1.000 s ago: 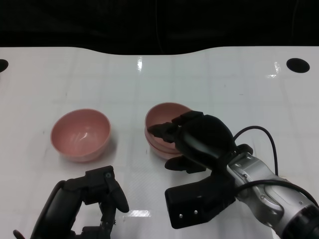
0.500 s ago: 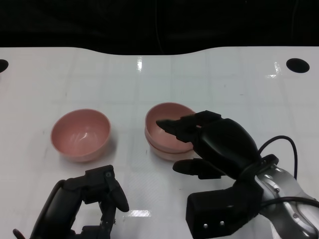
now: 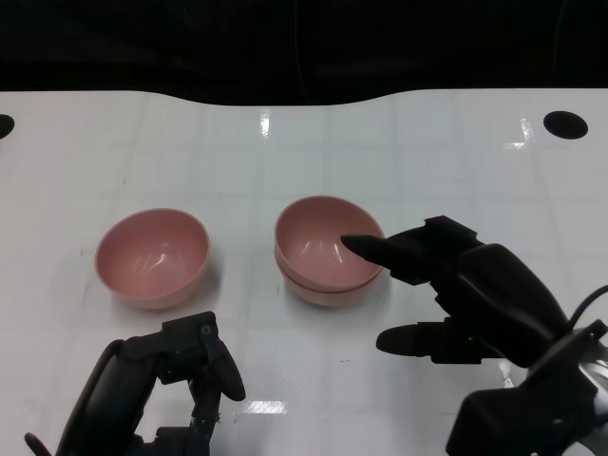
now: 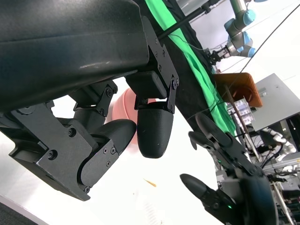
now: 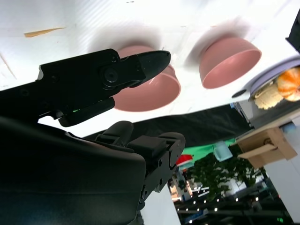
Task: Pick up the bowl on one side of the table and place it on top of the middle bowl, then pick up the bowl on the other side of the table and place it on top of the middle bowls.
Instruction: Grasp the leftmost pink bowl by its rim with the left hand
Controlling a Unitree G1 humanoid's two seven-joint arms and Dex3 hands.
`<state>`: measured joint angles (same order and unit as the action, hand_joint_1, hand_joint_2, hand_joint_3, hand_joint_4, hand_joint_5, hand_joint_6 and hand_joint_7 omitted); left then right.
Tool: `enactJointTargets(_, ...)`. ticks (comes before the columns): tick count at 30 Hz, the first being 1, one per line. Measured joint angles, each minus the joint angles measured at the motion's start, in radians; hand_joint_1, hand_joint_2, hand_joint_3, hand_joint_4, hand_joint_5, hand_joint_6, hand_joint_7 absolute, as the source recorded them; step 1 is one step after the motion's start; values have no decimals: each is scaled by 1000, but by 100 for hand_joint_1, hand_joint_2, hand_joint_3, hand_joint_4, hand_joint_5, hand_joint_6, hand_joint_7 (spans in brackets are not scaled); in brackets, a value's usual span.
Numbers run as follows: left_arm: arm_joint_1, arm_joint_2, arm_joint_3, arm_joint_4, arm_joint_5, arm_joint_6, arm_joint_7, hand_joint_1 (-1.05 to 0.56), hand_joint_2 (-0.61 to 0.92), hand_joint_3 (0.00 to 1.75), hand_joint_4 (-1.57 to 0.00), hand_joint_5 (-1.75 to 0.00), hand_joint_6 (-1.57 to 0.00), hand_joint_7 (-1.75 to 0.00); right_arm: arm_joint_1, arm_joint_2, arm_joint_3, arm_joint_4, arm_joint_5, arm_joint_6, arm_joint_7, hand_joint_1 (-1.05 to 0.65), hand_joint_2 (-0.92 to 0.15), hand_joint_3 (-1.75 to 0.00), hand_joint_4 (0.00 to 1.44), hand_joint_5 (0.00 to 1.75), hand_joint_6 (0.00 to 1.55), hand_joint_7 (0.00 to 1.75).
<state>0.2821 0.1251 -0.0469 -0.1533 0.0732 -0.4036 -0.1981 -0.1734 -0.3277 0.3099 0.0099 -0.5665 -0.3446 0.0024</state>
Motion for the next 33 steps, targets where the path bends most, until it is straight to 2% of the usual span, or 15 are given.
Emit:
enactJointTargets(5,1,1,3,0,0,0,0,-13,36,146,-80,-169,-79,-152,44,-8,-33,0,30,-71,-5,-38,-92,-7,31,91,63,19)
enactJointTargets(8,1,2,7,1,0,-1,0,-13,36,145,-79,-169,-79,-152,72,-6,-60,1,69,-126,-17,-24,-91,-7,46,98,76,25)
enactJointTargets(10,1,3,12,2,-1,-1,0,-12,36,145,-77,-168,-78,-151,86,1,-75,4,97,-149,-30,-12,-91,-9,55,109,85,30)
enactJointTargets(11,1,4,14,2,-3,-1,0,-12,37,143,-77,-167,-78,-150,93,7,-79,6,107,-159,-36,-9,-87,-20,58,117,87,37)
enactJointTargets(13,1,4,18,2,-9,-1,0,-12,37,142,-77,-166,-78,-148,108,17,-85,9,114,-179,-48,-5,-60,-74,62,125,85,57)
enactJointTargets(14,1,4,22,2,-11,-1,0,-12,38,140,-76,-165,-78,-145,114,20,-87,12,114,-185,-52,-3,-50,-96,68,129,88,67)
enactJointTargets(16,1,3,31,3,-19,-1,0,-13,40,137,-76,-163,-79,-139,123,27,-93,19,114,-189,-58,-2,-43,-114,75,133,91,77)
enactJointTargets(17,1,3,35,3,-25,-1,0,-13,40,134,-76,-160,-79,-134,127,30,-96,20,114,-191,-59,-2,-36,-129,79,145,94,87)
enactJointTargets(19,1,3,41,3,-31,0,0,-13,41,131,-76,-157,-80,-128,134,35,-99,20,114,-191,-59,-2,-29,-143,83,157,94,97)
enactJointTargets(20,2,1,43,3,-33,1,0,-12,43,129,-76,-154,-81,-121,137,38,-101,20,114,-191,-59,-1,-25,-152,87,166,93,110)
enactJointTargets(26,2,-6,54,1,-29,0,25,-10,49,118,-73,-144,-80,-103,144,50,-104,13,130,-151,-37,-4,-16,-167,92,174,87,143)
enactJointTargets(27,2,-6,55,0,-29,0,28,-9,50,116,-70,-137,-78,-97,147,53,-103,8,133,-139,-31,-4,-14,-168,94,175,86,148)
enactJointTargets(29,3,-6,58,-8,-26,0,34,-8,51,114,-66,-130,-74,-88,148,59,-103,6,142,-125,-24,-3,-12,-171,95,175,84,153)
enactJointTargets(32,3,-4,67,-30,-1,-2,46,-9,54,109,-60,-128,-72,-75,148,69,-103,1,144,-103,-12,-3,-11,-172,96,175,84,156)
enactJointTargets(33,5,-1,70,-41,13,0,50,-11,58,99,-55,-130,-70,-69,148,72,-102,-1,144,-96,-10,-4,-10,-172,96,175,83,157)
